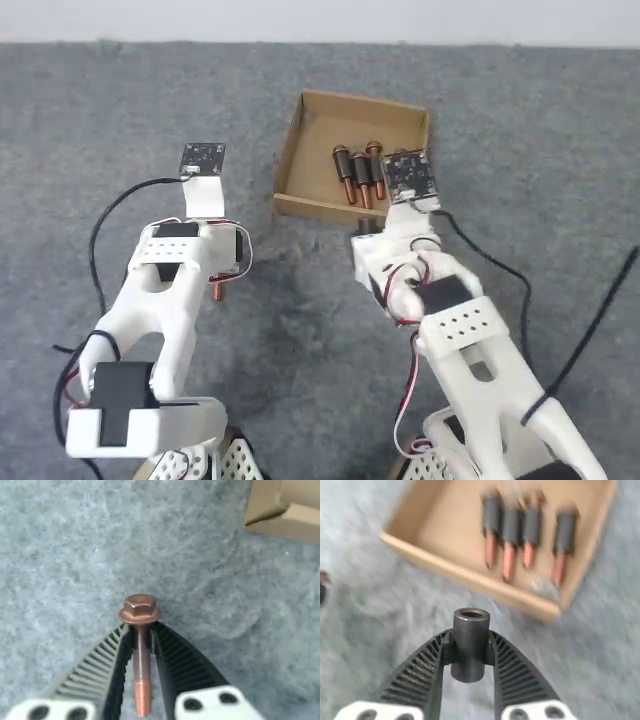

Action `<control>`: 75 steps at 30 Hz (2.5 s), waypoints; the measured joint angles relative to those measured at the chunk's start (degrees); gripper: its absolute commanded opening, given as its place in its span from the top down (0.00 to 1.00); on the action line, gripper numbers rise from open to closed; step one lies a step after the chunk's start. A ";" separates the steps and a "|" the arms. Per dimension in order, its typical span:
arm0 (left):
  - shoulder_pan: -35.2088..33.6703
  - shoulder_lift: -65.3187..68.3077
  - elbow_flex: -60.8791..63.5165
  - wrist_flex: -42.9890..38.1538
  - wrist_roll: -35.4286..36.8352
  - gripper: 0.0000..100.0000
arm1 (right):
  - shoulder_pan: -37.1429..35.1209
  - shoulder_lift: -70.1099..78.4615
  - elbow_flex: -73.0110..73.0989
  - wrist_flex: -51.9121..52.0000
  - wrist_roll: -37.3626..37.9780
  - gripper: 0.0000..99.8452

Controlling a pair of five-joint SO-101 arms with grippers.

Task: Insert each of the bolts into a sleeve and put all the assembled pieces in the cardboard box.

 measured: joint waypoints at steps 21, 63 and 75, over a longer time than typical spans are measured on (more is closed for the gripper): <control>0.09 0.00 0.00 0.00 0.00 0.99 | -3.25 10.37 10.99 -57.23 3.25 0.99; 0.09 0.00 0.00 0.00 0.00 0.99 | -11.96 58.46 30.59 -127.56 20.57 0.99; 0.09 0.00 0.00 -2.55 0.26 0.99 | -11.96 56.09 31.65 -127.56 20.57 0.99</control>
